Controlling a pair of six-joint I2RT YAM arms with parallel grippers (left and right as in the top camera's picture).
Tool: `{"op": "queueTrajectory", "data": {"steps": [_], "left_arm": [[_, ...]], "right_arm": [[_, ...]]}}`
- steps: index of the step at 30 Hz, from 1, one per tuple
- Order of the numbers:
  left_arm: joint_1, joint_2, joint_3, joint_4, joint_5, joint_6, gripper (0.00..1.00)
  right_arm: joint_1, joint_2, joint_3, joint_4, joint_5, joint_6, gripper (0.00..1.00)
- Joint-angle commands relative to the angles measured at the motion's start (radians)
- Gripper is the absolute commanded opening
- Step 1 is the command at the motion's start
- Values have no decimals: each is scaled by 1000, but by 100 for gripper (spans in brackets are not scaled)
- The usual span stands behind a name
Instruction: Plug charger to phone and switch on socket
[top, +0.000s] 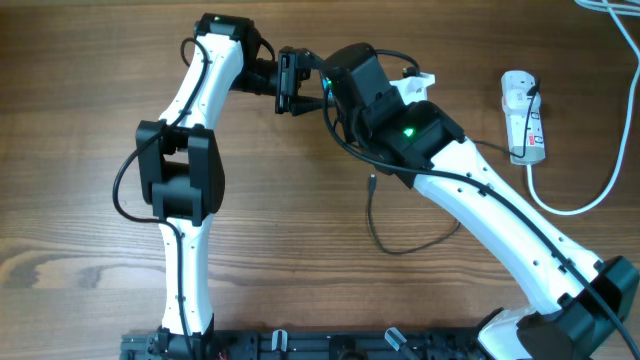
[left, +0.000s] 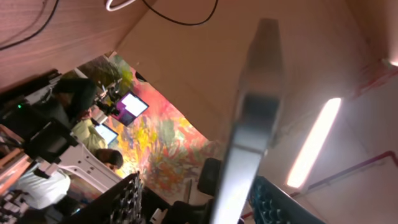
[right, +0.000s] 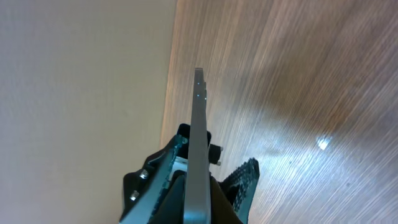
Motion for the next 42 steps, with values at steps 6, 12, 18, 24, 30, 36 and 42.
{"op": "queueTrajectory", "data": {"steps": [6,12,18,24,30,36,42], "left_arm": [[1,-43,22,0,18,-20,52],[1,-43,22,0,18,-20,50],[-3,-43,22,0,18,-16,48],[-15,-43,22,2,16,-16,48],[-27,-43,22,8,16,-16,46],[-29,-43,22,8,16,-16,41],[-28,-43,22,8,16,-16,34]], "right_arm": [[-1,-12,14,-16,33,101,5],[-1,-10,14,-55,62,126,5],[0,3,14,-57,57,123,5],[0,11,14,-52,32,123,4],[0,12,14,-50,6,123,5],[2,35,14,-53,13,98,5],[1,36,14,-48,37,100,5]]}}
